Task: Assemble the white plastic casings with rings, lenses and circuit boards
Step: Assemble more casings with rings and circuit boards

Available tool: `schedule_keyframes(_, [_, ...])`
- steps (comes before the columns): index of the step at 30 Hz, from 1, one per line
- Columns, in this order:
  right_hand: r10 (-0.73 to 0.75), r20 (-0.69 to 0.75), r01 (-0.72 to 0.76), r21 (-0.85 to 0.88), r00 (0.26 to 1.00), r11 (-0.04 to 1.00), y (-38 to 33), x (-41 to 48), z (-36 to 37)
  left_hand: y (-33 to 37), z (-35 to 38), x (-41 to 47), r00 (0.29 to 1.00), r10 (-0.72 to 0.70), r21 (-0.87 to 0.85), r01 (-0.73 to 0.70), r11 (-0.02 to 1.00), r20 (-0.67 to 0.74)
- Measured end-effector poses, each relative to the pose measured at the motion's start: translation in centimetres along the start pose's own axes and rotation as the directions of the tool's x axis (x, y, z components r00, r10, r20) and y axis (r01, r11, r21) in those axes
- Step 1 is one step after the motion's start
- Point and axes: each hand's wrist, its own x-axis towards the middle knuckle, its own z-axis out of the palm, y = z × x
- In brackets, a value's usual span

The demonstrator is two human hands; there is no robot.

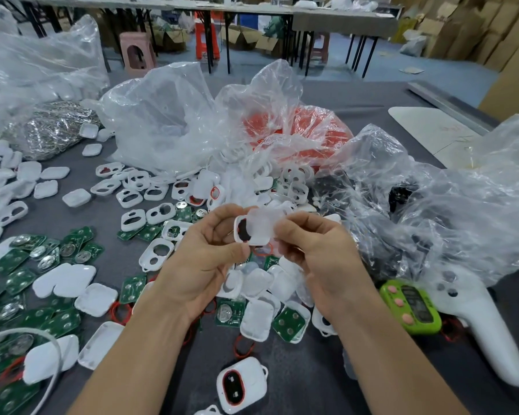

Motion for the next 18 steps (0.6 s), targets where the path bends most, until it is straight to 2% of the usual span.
schedule_keyframes(4, [-0.034,-0.042,0.029,-0.116,0.999,0.993,0.3,0.0,0.2,-0.1,0.5,-0.1,1.0,0.009,0.01,-0.009,1.0,-0.002])
schedule_keyframes(6, [-0.085,-0.103,0.059,-0.238,0.991,0.969,0.6,0.0,0.3,-0.1,0.6,-0.1,1.0,0.002,0.021,-0.002,1.0,0.003])
schedule_keyframes(8, [-0.172,-0.146,0.108,-0.37,0.974,0.923,0.8,-0.1,0.3,-0.1,0.9,-0.2,1.0,0.006,0.052,-0.007,0.999,0.02])
schedule_keyframes(12, [-0.334,-0.105,0.214,-0.582,0.937,0.785,1.0,-0.4,0.4,0.0,1.1,-0.3,0.999,0.014,0.071,-0.017,0.997,0.035])
schedule_keyframes(15, [-0.382,-0.089,0.231,-0.665,0.92,0.71,1.3,-0.4,0.5,0.0,1.1,-0.2,0.999,0.021,0.084,-0.024,0.996,0.036])
schedule_keyframes(16, [-0.372,-0.088,0.224,-0.663,0.924,0.714,1.3,-0.4,0.5,0.0,1.1,-0.2,0.999,0.023,0.085,-0.026,0.996,0.037])
schedule_keyframes(18, [-0.28,-0.094,0.187,-0.54,0.956,0.821,1.0,-0.2,0.5,0.0,1.0,-0.2,0.999,0.026,0.074,-0.028,0.997,0.034])
